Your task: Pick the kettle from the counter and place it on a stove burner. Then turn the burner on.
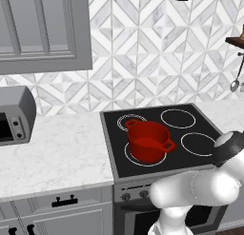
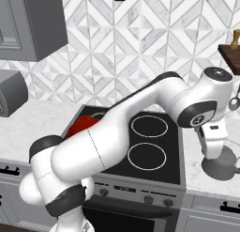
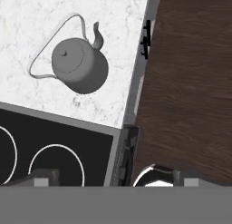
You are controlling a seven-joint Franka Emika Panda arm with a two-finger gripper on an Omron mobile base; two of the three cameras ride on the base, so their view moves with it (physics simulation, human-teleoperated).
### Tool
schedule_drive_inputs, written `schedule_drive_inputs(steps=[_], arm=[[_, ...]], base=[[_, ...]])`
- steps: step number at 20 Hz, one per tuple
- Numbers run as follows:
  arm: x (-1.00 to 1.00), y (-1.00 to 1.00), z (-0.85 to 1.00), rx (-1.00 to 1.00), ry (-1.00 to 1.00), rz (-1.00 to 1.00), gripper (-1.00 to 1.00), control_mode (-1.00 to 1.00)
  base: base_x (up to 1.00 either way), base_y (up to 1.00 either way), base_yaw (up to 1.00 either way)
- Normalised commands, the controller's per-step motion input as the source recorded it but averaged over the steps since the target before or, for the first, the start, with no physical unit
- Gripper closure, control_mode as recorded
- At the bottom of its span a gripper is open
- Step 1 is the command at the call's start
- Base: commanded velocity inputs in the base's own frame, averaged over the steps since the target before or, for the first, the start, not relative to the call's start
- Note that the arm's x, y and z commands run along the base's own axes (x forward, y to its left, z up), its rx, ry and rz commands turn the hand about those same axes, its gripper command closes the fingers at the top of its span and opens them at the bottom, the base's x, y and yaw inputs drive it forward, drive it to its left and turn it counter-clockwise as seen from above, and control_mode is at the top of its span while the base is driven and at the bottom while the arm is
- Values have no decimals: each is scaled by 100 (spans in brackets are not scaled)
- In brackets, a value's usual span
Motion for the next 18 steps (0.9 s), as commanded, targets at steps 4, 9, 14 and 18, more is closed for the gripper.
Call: schedule_drive_inputs(steps=[4,9,14,18], arm=[[47,-5,-42,0,3,-3,-100,-100],[48,-15,-37,-3,0,-2,-100,-100],[50,-24,-16,0,0,0,-100,-100],[50,-39,4,4,1,0,-100,-100]], base=[[0,0,0],[0,0,0],[0,0,0],[0,0,0]])
